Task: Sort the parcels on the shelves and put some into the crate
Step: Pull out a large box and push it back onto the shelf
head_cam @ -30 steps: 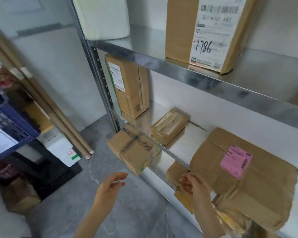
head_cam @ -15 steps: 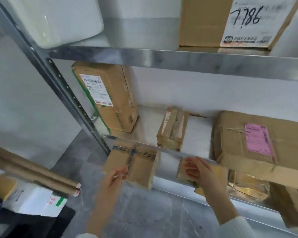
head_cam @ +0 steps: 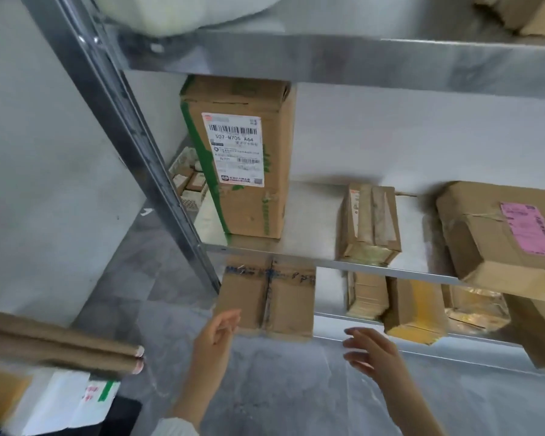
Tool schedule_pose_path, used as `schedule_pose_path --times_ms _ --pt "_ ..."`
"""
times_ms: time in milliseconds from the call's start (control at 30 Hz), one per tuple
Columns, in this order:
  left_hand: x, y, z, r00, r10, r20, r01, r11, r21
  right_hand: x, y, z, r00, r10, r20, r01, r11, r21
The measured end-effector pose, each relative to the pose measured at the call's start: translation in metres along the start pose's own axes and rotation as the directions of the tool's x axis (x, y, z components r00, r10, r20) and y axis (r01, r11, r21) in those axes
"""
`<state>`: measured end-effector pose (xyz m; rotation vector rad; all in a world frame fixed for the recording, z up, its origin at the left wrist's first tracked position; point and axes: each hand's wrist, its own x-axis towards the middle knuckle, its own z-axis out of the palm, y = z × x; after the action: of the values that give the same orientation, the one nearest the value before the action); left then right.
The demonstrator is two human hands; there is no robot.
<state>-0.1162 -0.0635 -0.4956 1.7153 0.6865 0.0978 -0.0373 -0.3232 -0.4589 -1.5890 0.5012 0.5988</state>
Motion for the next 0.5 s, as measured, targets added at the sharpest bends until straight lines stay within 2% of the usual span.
schedule_pose_path --times_ms 167,267,400,500 --pt "0.013 -0.06 0.001 0.998 -0.055 -0.041 0.059 0.993 0.103 0.037 0.05 0.005 0.995 0.079 -0.053 -0.083 0.992 -0.091" --pt "0.028 -0.092 0.008 0.998 -0.007 -0.065 0.024 0.966 0.258 0.07 0.085 0.011 0.996 0.081 -0.036 -0.086 0.981 -0.174" --pt "0.059 -0.131 0.02 0.982 0.059 -0.178 0.003 0.944 0.33 0.116 0.128 0.031 0.997 -0.013 -0.081 -0.011 0.96 -0.28" --pt "0.084 -0.144 0.029 0.964 0.012 -0.265 0.068 0.954 0.292 0.144 0.141 0.051 0.99 -0.106 -0.089 0.071 0.941 -0.331"
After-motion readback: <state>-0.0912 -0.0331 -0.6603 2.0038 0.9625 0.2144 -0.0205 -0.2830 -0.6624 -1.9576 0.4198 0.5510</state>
